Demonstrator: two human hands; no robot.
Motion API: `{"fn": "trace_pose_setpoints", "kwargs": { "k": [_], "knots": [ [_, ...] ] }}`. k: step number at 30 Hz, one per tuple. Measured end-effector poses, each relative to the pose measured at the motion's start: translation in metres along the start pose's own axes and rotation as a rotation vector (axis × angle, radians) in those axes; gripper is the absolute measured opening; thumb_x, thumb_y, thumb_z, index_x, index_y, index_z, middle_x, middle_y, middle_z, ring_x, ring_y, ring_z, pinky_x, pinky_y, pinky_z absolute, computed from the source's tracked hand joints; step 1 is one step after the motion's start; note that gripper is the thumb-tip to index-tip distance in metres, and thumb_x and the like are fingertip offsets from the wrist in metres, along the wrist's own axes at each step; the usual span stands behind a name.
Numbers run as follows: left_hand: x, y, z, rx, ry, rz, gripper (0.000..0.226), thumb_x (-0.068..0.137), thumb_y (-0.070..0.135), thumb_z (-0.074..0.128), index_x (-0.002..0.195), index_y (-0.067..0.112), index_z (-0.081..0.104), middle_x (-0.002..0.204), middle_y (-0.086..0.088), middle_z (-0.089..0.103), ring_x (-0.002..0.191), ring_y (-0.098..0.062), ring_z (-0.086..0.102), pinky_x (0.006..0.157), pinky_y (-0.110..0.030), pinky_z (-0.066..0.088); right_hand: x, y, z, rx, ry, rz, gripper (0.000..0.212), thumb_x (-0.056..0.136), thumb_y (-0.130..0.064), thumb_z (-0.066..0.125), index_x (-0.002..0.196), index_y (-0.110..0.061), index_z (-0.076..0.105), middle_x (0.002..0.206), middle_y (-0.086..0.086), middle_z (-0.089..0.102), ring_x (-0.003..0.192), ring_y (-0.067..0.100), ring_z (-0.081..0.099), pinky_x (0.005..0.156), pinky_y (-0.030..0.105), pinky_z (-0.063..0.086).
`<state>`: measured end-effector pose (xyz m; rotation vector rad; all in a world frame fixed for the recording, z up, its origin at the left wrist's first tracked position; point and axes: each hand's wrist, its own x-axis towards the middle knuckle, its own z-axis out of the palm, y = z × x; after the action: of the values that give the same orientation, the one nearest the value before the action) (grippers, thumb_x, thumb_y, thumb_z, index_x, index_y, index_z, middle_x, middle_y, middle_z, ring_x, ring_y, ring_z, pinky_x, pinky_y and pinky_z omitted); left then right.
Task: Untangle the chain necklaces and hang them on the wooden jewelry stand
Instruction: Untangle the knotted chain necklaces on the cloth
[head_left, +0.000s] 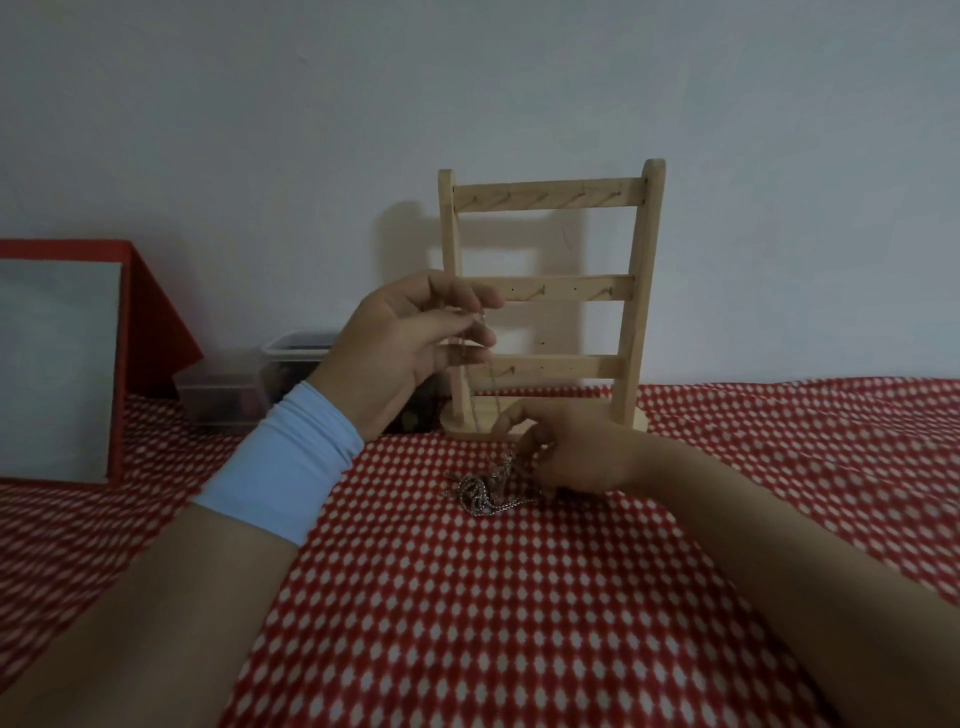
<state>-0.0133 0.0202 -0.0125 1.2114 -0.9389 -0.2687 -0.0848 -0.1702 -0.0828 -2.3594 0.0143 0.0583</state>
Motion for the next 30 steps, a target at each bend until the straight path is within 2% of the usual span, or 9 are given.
{"fn": "trace_pose_setpoints", "kwargs": {
  "k": [5,8,10,12,15,18,21,27,30],
  "knots": [
    [-0.001,0.001,0.0,-0.003,-0.061,0.022,0.031,0.092,-0.008,0.043,0.078,0.013,0.062,0.111,-0.005,0.07,0.062,-0.015,0.058,0.059,-0.028,0.053,-0.003,-0.008,0.0,-0.065,-0.009,-0.097,0.049,0.091,-0.004,0.064,0.095,-0.052,0.068,0.107,-0.019,0.072,0.102,-0.001,0.066,0.094,0.02,0.051],
    [-0.002,0.003,0.001,0.025,-0.074,0.032,0.035,0.091,-0.007,0.046,0.076,0.018,0.065,0.114,-0.006,0.069,0.062,-0.015,0.059,0.057,-0.026,0.051,-0.004,-0.01,0.002,-0.009,0.006,-0.097,0.026,0.097,-0.023,0.066,0.092,-0.047,0.073,0.099,-0.027,0.074,0.097,-0.008,0.067,0.092,0.013,0.046],
    [-0.002,0.006,-0.002,0.074,-0.011,0.027,0.035,0.093,-0.008,0.045,0.077,0.017,0.064,0.113,-0.008,0.07,0.058,-0.014,0.055,0.05,-0.022,0.046,-0.003,-0.006,0.003,0.041,0.025,-0.095,0.018,0.098,-0.027,0.064,0.098,-0.04,0.077,0.101,-0.024,0.076,0.098,-0.005,0.068,0.096,0.019,0.048],
    [-0.002,0.01,-0.007,0.239,0.085,0.037,0.031,0.093,-0.004,0.048,0.079,0.018,0.066,0.1,-0.008,0.072,0.053,-0.013,0.05,0.045,-0.021,0.039,-0.002,-0.003,0.003,0.09,0.066,-0.1,0.018,0.099,-0.027,0.062,0.105,-0.029,0.079,0.105,-0.018,0.077,0.099,-0.002,0.07,0.097,0.022,0.051],
    [-0.001,0.011,-0.019,0.535,0.189,0.002,0.023,0.092,0.0,0.054,0.085,0.015,0.07,0.06,0.013,0.065,0.044,-0.003,0.045,0.045,-0.018,0.039,0.002,0.001,0.002,0.174,0.247,-0.118,0.018,0.099,-0.021,0.064,0.107,-0.019,0.079,0.107,-0.009,0.078,0.092,0.003,0.073,0.084,0.018,0.056],
    [0.0,0.006,-0.033,0.69,0.224,-0.144,0.023,0.093,0.002,0.053,0.091,0.014,0.071,0.049,0.019,0.059,0.04,-0.003,0.044,0.042,-0.013,0.038,0.003,0.001,0.0,0.223,0.361,-0.1,0.017,0.099,-0.015,0.062,0.106,-0.014,0.078,0.101,-0.003,0.079,0.081,0.009,0.075,0.074,0.02,0.059],
    [-0.002,0.001,-0.044,0.771,0.196,-0.249,0.021,0.095,0.005,0.053,0.096,0.017,0.071,0.043,0.018,0.057,0.041,-0.006,0.046,0.039,-0.015,0.039,0.001,-0.002,0.0,0.319,0.375,-0.075,0.019,0.103,-0.015,0.055,0.104,-0.015,0.075,0.097,0.0,0.079,0.085,0.015,0.077,0.083,0.031,0.061],
    [-0.006,0.004,-0.055,0.725,0.197,-0.224,0.023,0.096,0.009,0.056,0.109,0.023,0.07,0.051,0.022,0.06,0.051,-0.01,0.048,0.042,-0.013,0.04,0.009,-0.02,0.003,0.731,0.265,0.018,0.038,0.11,-0.022,0.038,0.117,0.003,0.065,0.098,0.014,0.077,0.098,0.031,0.073,0.093,0.042,0.058],
    [-0.006,0.004,-0.061,0.805,0.185,-0.155,0.027,0.093,0.006,0.06,0.112,0.022,0.071,0.092,0.018,0.068,0.075,-0.004,0.061,0.067,-0.011,0.048,0.014,-0.028,0.005,0.786,0.156,0.03,0.033,0.11,-0.021,0.037,0.114,0.001,0.061,0.088,0.012,0.072,0.083,0.026,0.07,0.082,0.04,0.06]
  ]
}}
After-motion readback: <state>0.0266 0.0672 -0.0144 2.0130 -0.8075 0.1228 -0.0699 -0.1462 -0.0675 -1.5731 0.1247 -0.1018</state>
